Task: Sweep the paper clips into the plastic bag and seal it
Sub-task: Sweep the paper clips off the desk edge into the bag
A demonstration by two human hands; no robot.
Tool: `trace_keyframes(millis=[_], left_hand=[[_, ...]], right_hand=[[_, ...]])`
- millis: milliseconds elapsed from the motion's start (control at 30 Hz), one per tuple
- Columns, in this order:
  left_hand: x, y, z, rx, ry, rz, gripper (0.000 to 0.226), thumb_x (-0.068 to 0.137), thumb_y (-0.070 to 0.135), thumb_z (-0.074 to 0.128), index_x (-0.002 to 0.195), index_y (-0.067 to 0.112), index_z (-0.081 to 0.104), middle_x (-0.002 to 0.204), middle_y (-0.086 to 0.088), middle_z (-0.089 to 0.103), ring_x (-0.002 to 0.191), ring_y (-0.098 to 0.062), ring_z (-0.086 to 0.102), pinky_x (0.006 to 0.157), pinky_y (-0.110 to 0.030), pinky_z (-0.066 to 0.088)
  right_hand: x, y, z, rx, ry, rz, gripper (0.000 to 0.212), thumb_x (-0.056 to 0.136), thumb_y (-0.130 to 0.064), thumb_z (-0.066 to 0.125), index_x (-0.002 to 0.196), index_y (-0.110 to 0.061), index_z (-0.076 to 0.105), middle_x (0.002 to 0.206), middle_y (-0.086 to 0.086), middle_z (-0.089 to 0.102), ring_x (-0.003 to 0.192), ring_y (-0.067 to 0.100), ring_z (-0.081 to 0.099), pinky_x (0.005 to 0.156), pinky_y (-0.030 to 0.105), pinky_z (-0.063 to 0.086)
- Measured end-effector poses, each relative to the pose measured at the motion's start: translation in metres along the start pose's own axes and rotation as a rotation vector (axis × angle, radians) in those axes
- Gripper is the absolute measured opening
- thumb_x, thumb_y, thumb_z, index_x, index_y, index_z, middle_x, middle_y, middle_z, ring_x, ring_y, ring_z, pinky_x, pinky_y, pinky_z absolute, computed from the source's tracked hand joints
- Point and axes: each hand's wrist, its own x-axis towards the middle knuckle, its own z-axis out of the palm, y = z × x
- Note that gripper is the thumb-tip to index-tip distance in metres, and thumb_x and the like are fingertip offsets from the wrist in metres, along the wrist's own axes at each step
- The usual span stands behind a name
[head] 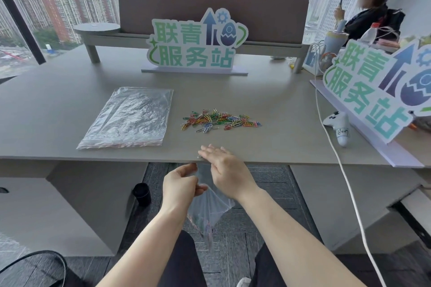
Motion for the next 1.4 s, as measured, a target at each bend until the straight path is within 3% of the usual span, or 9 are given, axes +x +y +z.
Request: trace_keyframes(millis=[233,333,400,467,533,667,867,1067,1400], left_hand=[[-0.004,0.002,0.001,0.012,0.004,0.001,0.053,0.080,-0.015,0.040,0.124,0.004,0.063,0.119,-0.009,0.065,0.056,-0.016,0.072,0.055,-0.019,0.058],[-0.005,0.003,0.000,0.018,0.004,-0.006,0.054,0.081,-0.015,0.039,0.126,0.004,0.062,0.118,-0.005,0.065,0.059,-0.018,0.073,0.054,-0.018,0.057],[-0.007,0.005,0.001,0.022,-0.006,-0.014,0.055,0.080,-0.015,0.038,0.125,0.005,0.062,0.106,0.002,0.066,0.060,-0.019,0.073,0.053,-0.017,0.056],[-0.009,0.007,0.002,0.031,-0.019,-0.018,0.056,0.080,-0.016,0.037,0.125,0.007,0.063,0.098,0.010,0.063,0.060,-0.018,0.073,0.053,-0.018,0.056],[-0.010,0.008,0.002,0.041,-0.023,-0.024,0.056,0.080,-0.016,0.037,0.124,0.008,0.063,0.098,0.010,0.063,0.060,-0.018,0.073,0.053,-0.017,0.056],[-0.009,0.007,0.006,0.054,-0.027,-0.023,0.057,0.080,-0.016,0.038,0.126,0.007,0.063,0.114,0.002,0.063,0.060,-0.018,0.073,0.057,-0.020,0.059],[-0.006,0.006,0.010,0.055,-0.024,-0.035,0.055,0.079,-0.016,0.038,0.122,0.007,0.064,0.110,0.003,0.065,0.059,-0.019,0.073,0.056,-0.020,0.059],[-0.003,0.005,0.015,0.059,-0.030,-0.048,0.052,0.079,-0.016,0.038,0.116,0.009,0.065,0.101,0.006,0.065,0.063,-0.023,0.074,0.053,-0.019,0.056],[-0.001,0.006,0.022,0.064,-0.040,-0.058,0.051,0.079,-0.016,0.038,0.115,0.008,0.066,0.104,0.002,0.065,0.056,-0.019,0.072,0.052,-0.018,0.055]], right_hand=[[-0.020,-0.004,0.001,0.206,0.189,0.022,0.045,0.086,0.001,0.040,0.121,-0.012,0.066,0.123,0.004,0.067,0.120,0.011,0.057,0.104,0.027,0.043],[-0.023,-0.004,-0.007,0.339,0.323,0.171,0.043,0.090,-0.001,0.039,0.120,-0.015,0.066,0.094,0.002,0.075,0.074,0.006,0.066,0.065,0.024,0.052],[-0.017,0.003,-0.015,0.363,0.393,0.274,0.044,0.092,-0.001,0.037,0.125,-0.017,0.062,0.077,-0.001,0.070,0.049,0.003,0.053,0.049,0.014,0.036],[-0.007,0.013,-0.025,0.308,0.385,0.344,0.048,0.093,-0.001,0.035,0.133,-0.017,0.055,0.094,-0.001,0.067,0.065,-0.001,0.057,0.059,0.012,0.037],[0.004,0.027,-0.035,0.249,0.325,0.404,0.052,0.093,-0.002,0.033,0.141,-0.018,0.046,0.133,0.001,0.058,0.107,0.016,0.061,0.079,0.019,0.042],[0.023,0.055,-0.048,0.179,0.183,0.477,0.055,0.095,-0.005,0.030,0.149,-0.019,0.031,0.157,-0.002,0.028,0.143,0.016,0.028,0.111,0.029,0.029],[0.048,0.092,-0.048,0.038,0.078,0.469,0.054,0.098,-0.014,0.030,0.151,-0.022,0.024,0.161,0.001,0.014,0.148,0.019,0.008,0.119,0.034,0.011],[0.064,0.103,-0.041,-0.122,-0.060,0.440,0.052,0.100,-0.040,0.027,0.151,-0.035,0.020,0.162,-0.002,0.006,0.148,0.025,-0.004,0.118,0.042,0.001],[0.061,0.096,-0.039,-0.189,-0.123,0.366,0.051,0.101,-0.040,0.024,0.151,-0.030,0.022,0.161,-0.003,0.015,0.148,0.019,0.006,0.120,0.036,0.002]])
